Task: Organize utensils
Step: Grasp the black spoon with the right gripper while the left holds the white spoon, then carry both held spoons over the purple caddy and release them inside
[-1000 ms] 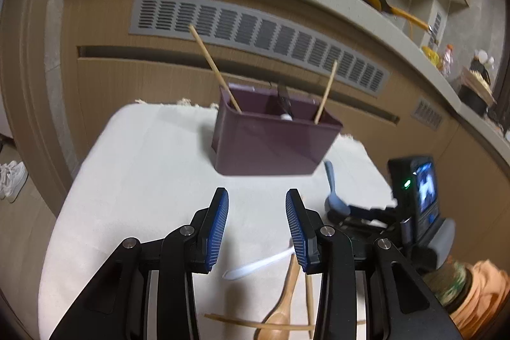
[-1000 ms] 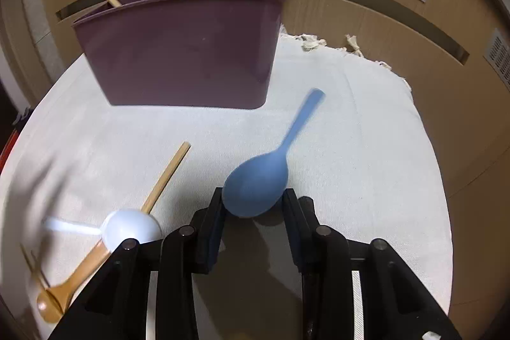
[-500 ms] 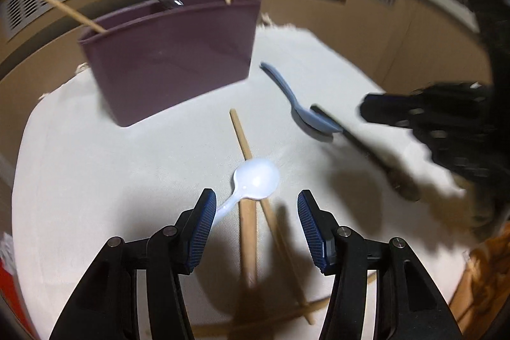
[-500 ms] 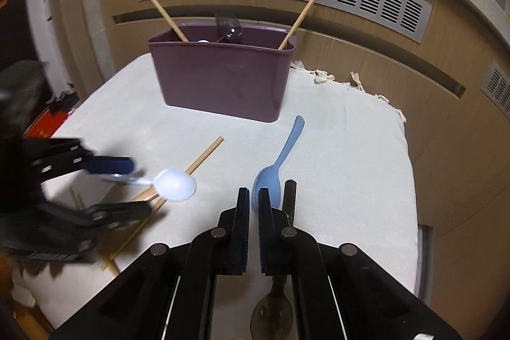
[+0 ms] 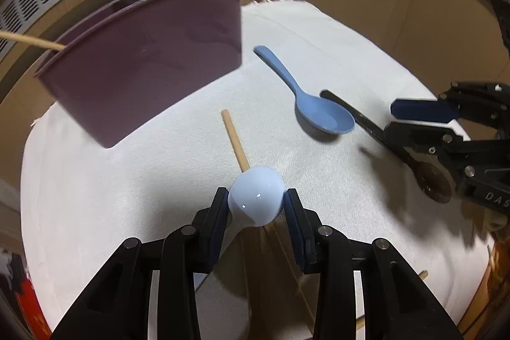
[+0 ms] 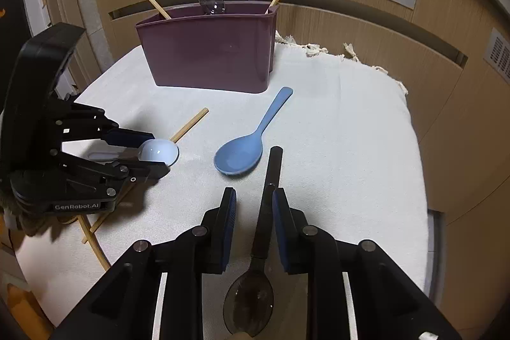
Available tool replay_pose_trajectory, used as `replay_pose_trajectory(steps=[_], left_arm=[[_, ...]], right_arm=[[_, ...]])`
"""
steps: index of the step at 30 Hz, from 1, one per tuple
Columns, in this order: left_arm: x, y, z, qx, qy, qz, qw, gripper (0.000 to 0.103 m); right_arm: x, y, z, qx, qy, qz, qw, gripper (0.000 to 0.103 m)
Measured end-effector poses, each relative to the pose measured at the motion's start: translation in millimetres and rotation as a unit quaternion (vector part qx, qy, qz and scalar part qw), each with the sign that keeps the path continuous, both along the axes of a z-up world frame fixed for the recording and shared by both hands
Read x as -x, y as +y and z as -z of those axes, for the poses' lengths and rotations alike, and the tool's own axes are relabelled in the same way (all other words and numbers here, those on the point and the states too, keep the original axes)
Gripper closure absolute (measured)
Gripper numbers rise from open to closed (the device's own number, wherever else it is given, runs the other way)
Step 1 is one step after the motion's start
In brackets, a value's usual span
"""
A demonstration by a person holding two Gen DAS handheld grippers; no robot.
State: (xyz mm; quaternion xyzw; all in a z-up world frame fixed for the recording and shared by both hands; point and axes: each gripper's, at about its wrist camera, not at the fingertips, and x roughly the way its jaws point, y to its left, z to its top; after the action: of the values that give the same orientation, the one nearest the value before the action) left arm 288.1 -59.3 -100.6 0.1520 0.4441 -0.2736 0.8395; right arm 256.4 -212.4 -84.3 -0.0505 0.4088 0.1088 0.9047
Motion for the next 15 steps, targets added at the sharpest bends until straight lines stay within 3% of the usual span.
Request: replay_pose_trajectory(steps=[8, 13, 14, 15], left_arm=[[23, 44, -42, 0.093, -0.059, -0.079, 0.9908, 0.066], [36, 62, -55, 0.127, -0.069, -0.103, 0.9841, 0.066], [37, 67, -56, 0.134, -0.067, -0.109, 0.9826, 0.066], [38, 71, -56, 0.141, -0.066, -0.115, 0.9812, 0.066]], right_arm=[[-24, -5, 19, 0.006, 0.048, 0.018, 0.999, 0.081], [-34, 0, 24, 0.017, 0.045, 0.027, 0.998, 0.081], [-34, 1, 24, 0.023, 0.045, 0.027, 0.998, 0.083], [-33, 4, 24, 0.033, 0.044, 0.025, 0.998, 0.091]])
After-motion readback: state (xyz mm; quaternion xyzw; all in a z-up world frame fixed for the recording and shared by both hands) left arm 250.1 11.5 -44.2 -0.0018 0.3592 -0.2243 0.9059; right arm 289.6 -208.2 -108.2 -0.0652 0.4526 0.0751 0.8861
